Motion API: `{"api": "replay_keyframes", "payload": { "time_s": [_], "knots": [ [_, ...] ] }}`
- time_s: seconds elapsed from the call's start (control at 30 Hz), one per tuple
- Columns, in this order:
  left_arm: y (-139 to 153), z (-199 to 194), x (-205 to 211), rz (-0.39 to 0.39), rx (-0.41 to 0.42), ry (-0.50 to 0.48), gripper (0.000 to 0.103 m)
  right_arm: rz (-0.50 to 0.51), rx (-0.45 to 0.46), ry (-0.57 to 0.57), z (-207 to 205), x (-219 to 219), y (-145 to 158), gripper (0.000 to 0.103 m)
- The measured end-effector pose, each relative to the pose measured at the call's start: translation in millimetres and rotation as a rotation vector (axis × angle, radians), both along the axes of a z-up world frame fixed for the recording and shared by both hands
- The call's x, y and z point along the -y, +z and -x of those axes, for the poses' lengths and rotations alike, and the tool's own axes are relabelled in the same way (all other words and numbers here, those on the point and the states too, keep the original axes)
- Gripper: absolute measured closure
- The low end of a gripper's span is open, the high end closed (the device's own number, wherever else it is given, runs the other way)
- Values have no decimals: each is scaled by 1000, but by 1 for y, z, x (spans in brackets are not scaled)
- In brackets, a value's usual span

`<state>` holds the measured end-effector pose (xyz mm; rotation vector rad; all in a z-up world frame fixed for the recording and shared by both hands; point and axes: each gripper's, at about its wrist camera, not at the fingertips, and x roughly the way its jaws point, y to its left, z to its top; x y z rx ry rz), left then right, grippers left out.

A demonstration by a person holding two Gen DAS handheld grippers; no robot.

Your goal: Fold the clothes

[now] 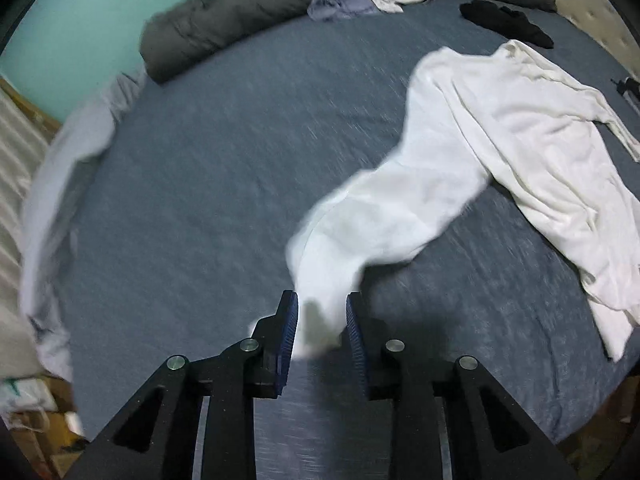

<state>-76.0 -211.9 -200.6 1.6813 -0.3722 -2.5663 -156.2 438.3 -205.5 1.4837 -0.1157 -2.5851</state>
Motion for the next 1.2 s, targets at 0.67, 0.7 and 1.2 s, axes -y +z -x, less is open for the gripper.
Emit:
{"api": "replay_keyframes", "payload": {
  "time_s": [0.67,0.7,1.2],
  "knots": [
    [-51,-45,-172,-612,133,-112,48,141,277,404,-54,132,-51,55],
    [-52,-46,-179,-624,138,-116,46,140,286,417,-58,138,-55,54],
    [-82,-55,-263,-702,241,-198,45,108,327,424,-82,156,-89,88]
  ]
}}
